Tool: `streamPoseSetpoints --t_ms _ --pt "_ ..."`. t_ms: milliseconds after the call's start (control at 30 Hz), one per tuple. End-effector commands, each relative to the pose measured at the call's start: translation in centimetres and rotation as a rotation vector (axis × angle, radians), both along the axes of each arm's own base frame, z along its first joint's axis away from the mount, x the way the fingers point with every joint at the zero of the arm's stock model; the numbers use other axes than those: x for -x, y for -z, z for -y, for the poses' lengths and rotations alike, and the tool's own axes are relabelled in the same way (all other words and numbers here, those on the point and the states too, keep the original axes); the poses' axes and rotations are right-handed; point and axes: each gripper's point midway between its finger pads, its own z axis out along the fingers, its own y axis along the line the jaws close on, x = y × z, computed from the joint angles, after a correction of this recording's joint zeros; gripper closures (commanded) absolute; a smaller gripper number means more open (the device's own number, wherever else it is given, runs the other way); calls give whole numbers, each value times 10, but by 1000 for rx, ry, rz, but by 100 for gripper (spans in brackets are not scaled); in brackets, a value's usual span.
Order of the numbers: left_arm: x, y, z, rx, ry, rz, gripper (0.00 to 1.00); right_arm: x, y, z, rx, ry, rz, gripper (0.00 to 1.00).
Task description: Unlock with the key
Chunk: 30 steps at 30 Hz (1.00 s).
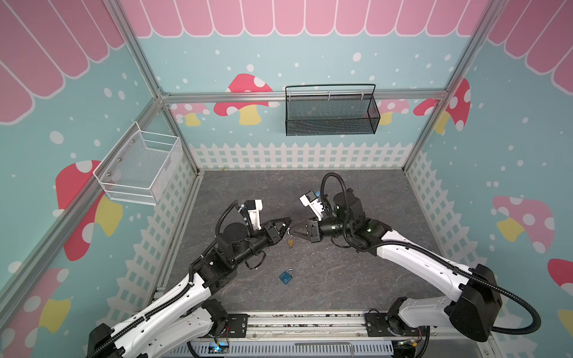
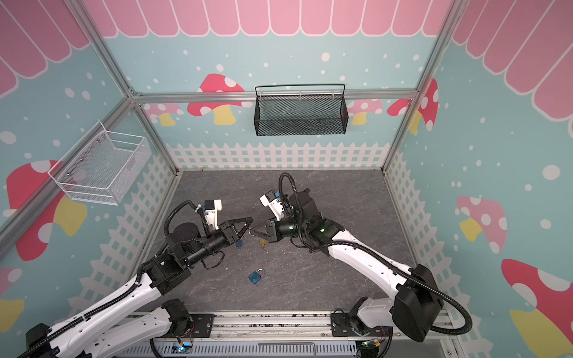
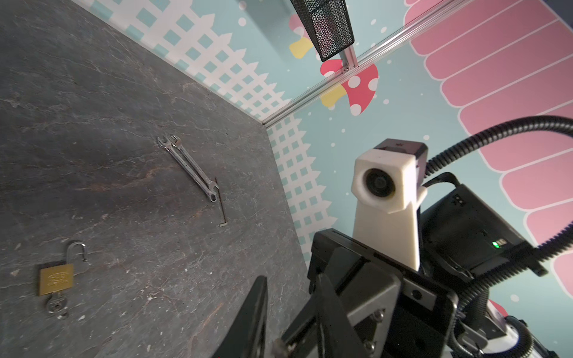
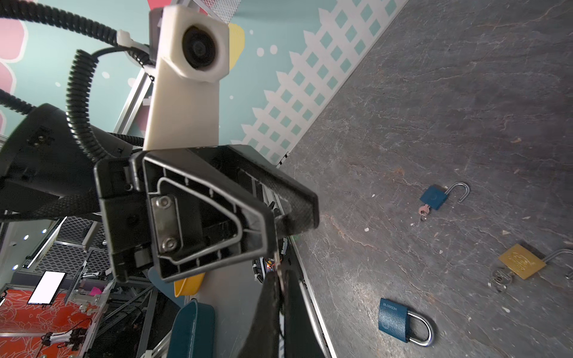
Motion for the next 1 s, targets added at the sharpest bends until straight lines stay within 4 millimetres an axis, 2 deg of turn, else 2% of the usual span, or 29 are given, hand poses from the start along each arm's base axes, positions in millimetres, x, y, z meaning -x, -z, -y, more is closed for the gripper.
streamPoseSetpoints --t_ms 0,300,467,633,867,967 --pt "3 -20 6 28 45 57 81 -4 -9 1 -15 -7 24 100" --pt "-1 -13 6 10 31 35 100 -5 -10 7 -19 2 32 100" --pt "-2 -16 7 22 28 48 100 -4 -14 11 -32 8 52 98" --pt "-6 -21 10 46 26 62 100 0 -22 13 -91 -1 59 75" --pt "-7 -26 11 61 26 84 100 -2 -25 14 -127 4 45 76" --pt "-7 -29 10 74 23 94 100 -4 -18 14 -120 6 15 76"
